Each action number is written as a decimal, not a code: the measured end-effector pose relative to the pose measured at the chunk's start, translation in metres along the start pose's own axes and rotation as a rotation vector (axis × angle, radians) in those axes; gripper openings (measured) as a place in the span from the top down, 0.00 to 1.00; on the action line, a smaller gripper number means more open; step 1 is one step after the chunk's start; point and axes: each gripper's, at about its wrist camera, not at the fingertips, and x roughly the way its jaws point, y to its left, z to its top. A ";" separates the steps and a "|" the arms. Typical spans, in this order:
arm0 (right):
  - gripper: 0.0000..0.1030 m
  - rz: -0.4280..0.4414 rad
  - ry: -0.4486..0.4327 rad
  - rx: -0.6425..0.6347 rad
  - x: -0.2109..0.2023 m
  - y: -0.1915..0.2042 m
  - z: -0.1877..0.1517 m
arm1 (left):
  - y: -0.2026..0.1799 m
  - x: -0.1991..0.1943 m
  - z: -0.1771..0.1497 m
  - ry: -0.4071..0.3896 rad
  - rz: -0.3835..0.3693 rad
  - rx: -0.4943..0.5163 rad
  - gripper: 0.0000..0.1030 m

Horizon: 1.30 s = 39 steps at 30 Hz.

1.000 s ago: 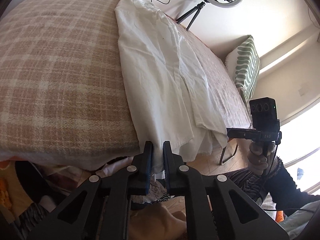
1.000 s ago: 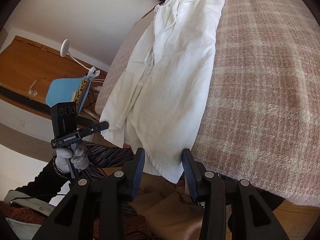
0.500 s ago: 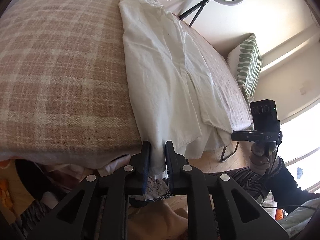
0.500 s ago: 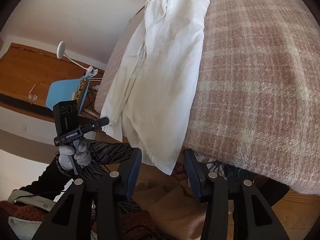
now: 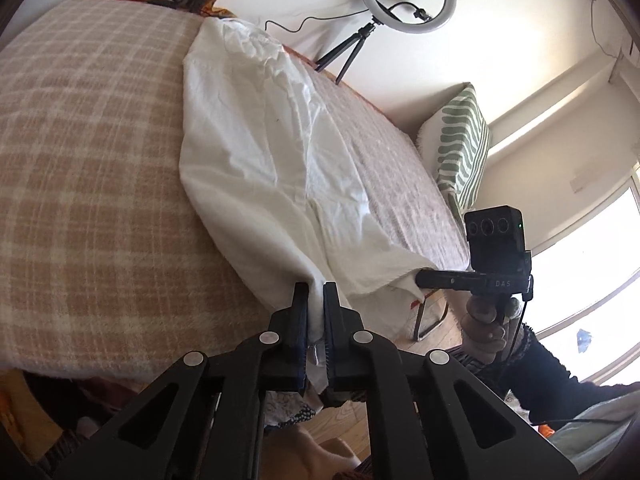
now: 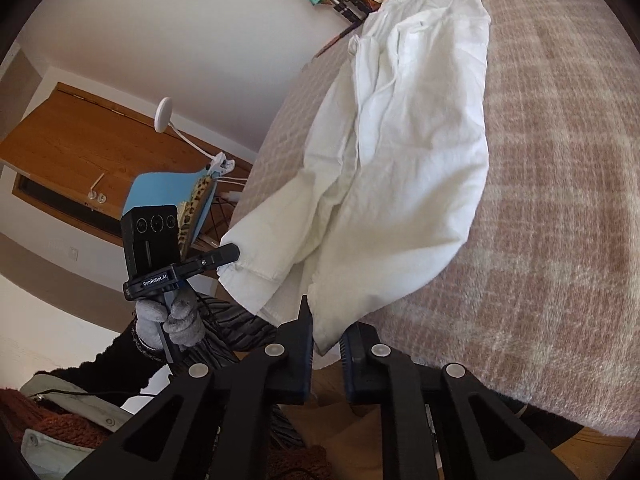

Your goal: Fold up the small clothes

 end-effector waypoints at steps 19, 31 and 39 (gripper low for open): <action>0.92 -0.124 -0.219 0.057 -0.005 -0.023 0.137 | 0.032 0.032 0.132 -0.140 0.118 -0.029 0.95; 0.92 -0.209 -0.186 0.123 0.020 -0.064 0.183 | 0.059 0.060 0.161 -0.131 0.225 -0.068 0.90; 0.59 -0.235 -0.233 0.092 0.001 -0.065 0.186 | 0.052 0.025 0.169 -0.248 0.282 -0.032 0.75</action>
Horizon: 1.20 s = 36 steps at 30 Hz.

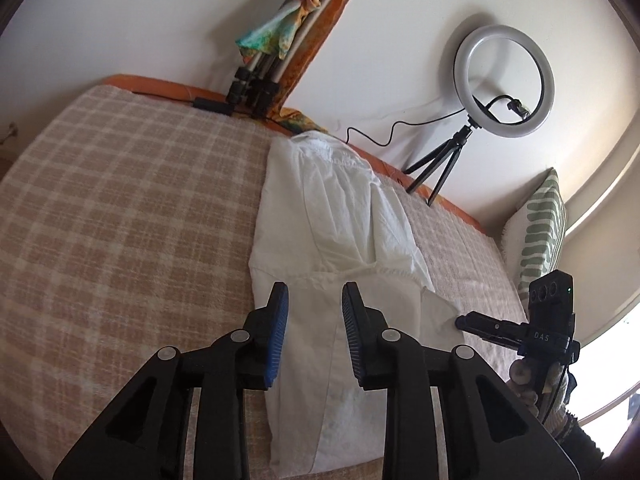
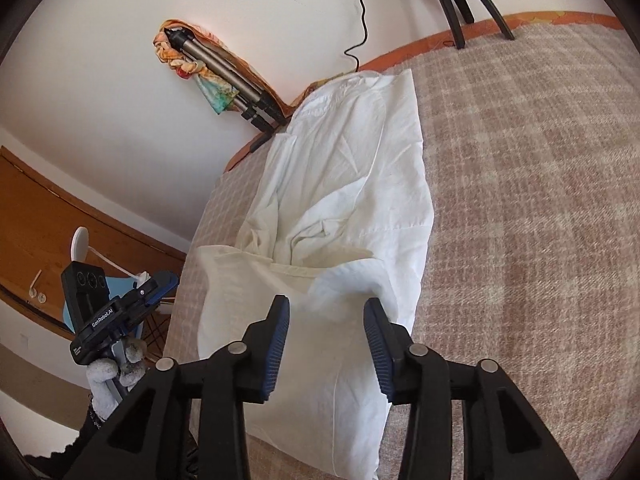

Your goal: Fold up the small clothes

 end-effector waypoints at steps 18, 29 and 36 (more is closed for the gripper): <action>0.74 -0.168 0.072 -0.104 0.011 0.006 -0.014 | 0.006 0.028 -0.058 0.202 0.006 -0.010 0.75; 0.91 -0.218 0.054 -0.152 0.014 0.021 -0.016 | 0.003 0.019 -0.067 0.176 -0.034 0.018 0.97; 0.94 -0.286 0.010 -0.232 0.016 0.035 -0.015 | 0.008 0.019 -0.077 0.184 0.033 0.062 0.97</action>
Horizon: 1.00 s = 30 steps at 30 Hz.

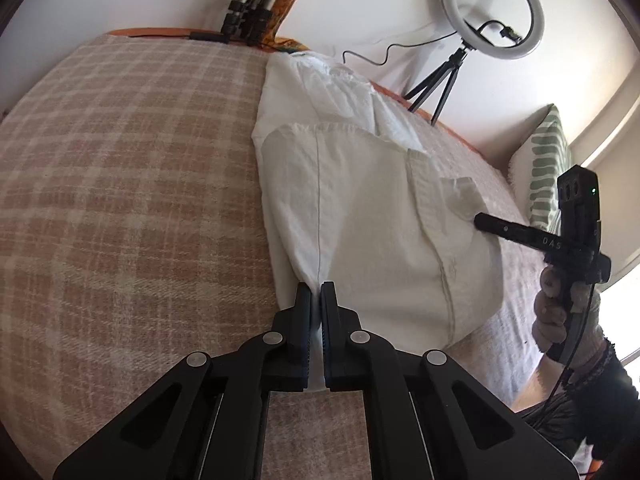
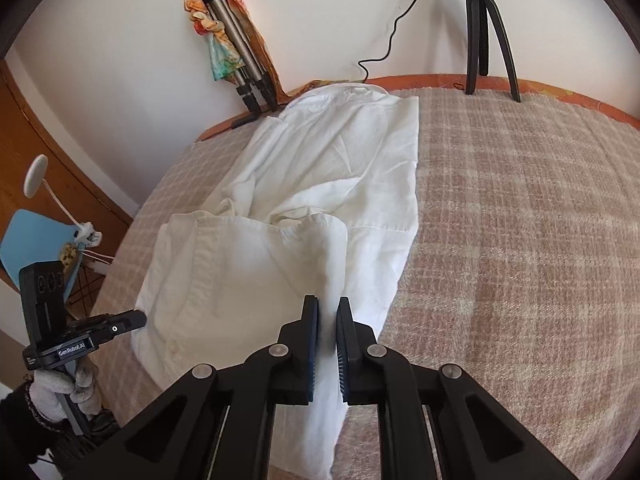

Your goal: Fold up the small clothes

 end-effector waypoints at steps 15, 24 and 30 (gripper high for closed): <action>0.62 -0.049 -0.114 0.040 -0.029 -0.021 0.030 | -0.018 -0.044 0.056 -0.184 0.071 0.123 0.76; 0.60 0.014 -0.119 0.033 -0.014 -0.048 0.081 | 0.007 -0.008 0.141 -0.132 0.014 0.101 0.62; 0.57 0.085 -0.103 0.123 0.019 -0.083 0.120 | 0.023 0.046 0.182 -0.064 -0.001 0.110 0.61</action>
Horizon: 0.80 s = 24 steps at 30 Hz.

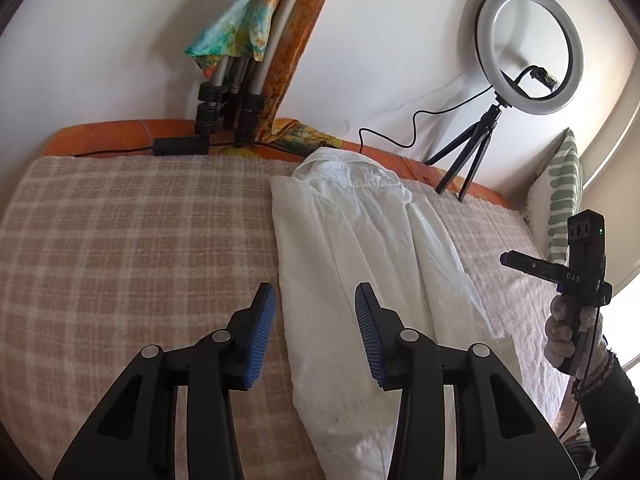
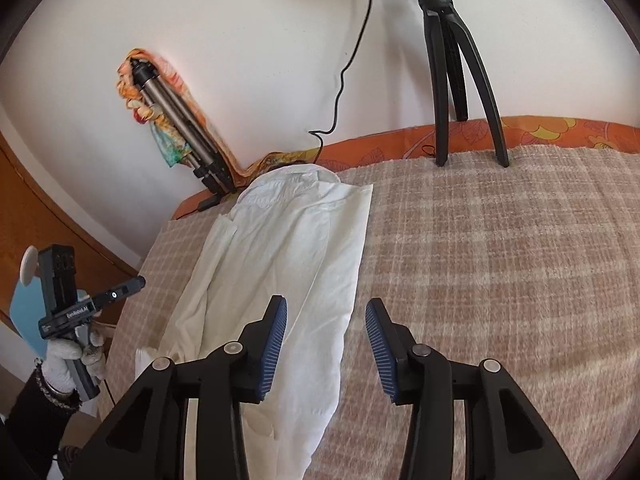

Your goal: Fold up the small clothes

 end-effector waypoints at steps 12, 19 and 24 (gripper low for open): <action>0.57 0.106 0.029 0.144 0.086 -0.049 0.054 | 0.028 0.079 0.032 0.047 -0.120 -0.071 0.61; 0.57 0.197 0.027 0.168 0.102 -0.057 0.064 | 0.043 0.093 0.043 0.031 -0.238 -0.162 0.61; 0.58 0.222 0.056 0.137 0.114 -0.049 0.067 | 0.040 0.097 0.048 0.027 -0.241 -0.161 0.66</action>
